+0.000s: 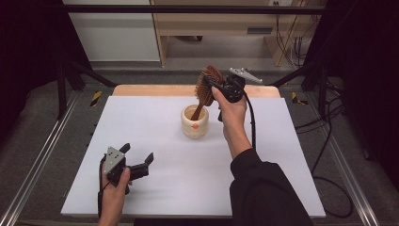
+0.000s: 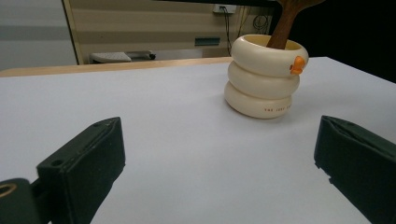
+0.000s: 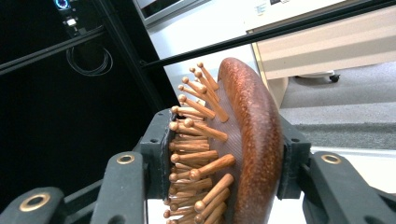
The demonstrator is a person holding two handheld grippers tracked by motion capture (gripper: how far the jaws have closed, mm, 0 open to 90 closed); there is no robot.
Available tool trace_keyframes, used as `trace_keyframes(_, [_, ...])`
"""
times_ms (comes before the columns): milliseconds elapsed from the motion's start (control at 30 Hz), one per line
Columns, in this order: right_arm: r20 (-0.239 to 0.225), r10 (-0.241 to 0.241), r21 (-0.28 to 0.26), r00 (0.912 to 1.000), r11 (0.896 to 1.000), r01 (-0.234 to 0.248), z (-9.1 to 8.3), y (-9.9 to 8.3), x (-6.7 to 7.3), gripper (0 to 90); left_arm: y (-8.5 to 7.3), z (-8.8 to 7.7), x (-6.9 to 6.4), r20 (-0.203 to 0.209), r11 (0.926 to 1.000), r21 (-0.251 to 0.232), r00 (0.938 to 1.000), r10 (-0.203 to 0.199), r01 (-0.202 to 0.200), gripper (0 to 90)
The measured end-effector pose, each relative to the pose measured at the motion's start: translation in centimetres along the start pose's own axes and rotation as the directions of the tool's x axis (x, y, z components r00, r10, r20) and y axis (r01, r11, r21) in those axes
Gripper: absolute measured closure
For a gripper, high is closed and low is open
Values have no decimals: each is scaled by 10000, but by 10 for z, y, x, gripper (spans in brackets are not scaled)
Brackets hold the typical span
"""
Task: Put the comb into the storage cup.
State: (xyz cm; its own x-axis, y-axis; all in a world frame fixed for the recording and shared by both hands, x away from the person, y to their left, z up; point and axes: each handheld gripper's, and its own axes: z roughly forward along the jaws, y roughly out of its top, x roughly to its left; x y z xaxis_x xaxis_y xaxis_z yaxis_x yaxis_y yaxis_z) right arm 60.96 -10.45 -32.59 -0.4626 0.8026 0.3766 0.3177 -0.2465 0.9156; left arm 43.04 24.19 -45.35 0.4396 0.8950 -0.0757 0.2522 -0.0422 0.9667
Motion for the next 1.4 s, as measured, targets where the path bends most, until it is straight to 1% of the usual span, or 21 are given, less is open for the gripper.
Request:
trace_keyframes(333, [-3,-22,117,10000,9999,22,2,-7,-1,503,0,0,0,2,10000,-13,10000,-19,19,21])
trace_keyframes(400, [-3,52,146,10000,9999,-51,2,-8,-1,503,0,0,0,2,10000,-1,10000,-6,6,21])
trace_keyframes(633, [13,-33,175,10000,9998,33,3,-11,-1,503,0,0,0,9,10000,3,10000,3,-3,21])
trace_keyframes(1067, [-41,24,334,10000,9994,-23,7,-17,0,502,0,0,0,17,10000,2,10000,5,-5,21])
trace_keyframes(1400, [-65,-98,446,9999,9990,101,9,-20,3,502,0,0,0,24,10000,5,10000,14,-14,21])
